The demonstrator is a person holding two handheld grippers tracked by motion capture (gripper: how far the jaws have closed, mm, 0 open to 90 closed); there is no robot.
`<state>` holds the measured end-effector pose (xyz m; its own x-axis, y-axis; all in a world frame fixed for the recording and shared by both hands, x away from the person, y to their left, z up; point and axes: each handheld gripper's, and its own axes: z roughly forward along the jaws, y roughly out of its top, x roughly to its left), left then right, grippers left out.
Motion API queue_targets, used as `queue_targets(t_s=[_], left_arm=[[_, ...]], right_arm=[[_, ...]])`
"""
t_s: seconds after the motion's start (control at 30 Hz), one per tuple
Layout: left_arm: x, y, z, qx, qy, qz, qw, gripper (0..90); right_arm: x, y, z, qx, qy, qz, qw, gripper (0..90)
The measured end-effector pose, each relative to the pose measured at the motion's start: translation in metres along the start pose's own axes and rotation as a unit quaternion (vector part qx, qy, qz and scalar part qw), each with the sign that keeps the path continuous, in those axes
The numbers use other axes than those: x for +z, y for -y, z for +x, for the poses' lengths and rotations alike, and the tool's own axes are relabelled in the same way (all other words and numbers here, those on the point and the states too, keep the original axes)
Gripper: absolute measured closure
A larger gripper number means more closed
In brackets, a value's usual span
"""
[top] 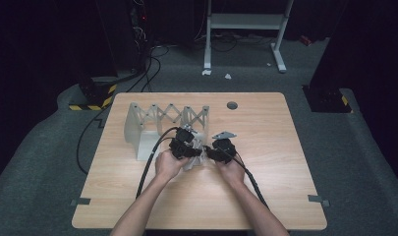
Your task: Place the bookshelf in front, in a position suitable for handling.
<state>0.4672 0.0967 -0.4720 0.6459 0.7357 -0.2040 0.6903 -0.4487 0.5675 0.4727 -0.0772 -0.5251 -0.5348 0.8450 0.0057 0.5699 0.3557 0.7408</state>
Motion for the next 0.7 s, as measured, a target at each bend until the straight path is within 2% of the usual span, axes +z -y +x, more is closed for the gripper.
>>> queue_targets(t_s=[0.17, 0.3, 0.4, 0.5, 0.63, 0.7], left_arm=[[0.020, 0.000, 0.009, -0.018, -0.011, 0.002, 0.9998, 76.3], [0.025, -0.002, 0.013, -0.027, -0.015, -0.003, 0.9995, 76.4], [0.027, -0.004, 0.010, -0.021, -0.024, -0.007, 0.9995, 76.6], [0.024, -0.003, 0.004, -0.003, -0.037, -0.012, 0.9992, 76.7], [0.014, -0.005, -0.003, 0.022, -0.049, -0.016, 0.9984, 76.8], [0.006, -0.009, -0.006, 0.022, -0.049, -0.028, 0.9982, 76.8]], right_arm=[[0.000, 0.000, 0.000, -0.001, 0.000, 0.000, 1.0000, 50.9], [0.000, 0.000, 0.002, -0.007, 0.006, 0.002, 1.0000, 51.0], [0.000, 0.000, 0.002, -0.006, 0.008, 0.002, 1.0000, 51.8], [0.000, 0.000, 0.002, -0.005, 0.009, 0.001, 0.9999, 52.2], [0.000, 0.000, 0.002, -0.003, 0.011, 0.001, 0.9999, 52.6], [0.000, 0.000, 0.002, -0.003, 0.011, 0.001, 0.9999, 52.7]])
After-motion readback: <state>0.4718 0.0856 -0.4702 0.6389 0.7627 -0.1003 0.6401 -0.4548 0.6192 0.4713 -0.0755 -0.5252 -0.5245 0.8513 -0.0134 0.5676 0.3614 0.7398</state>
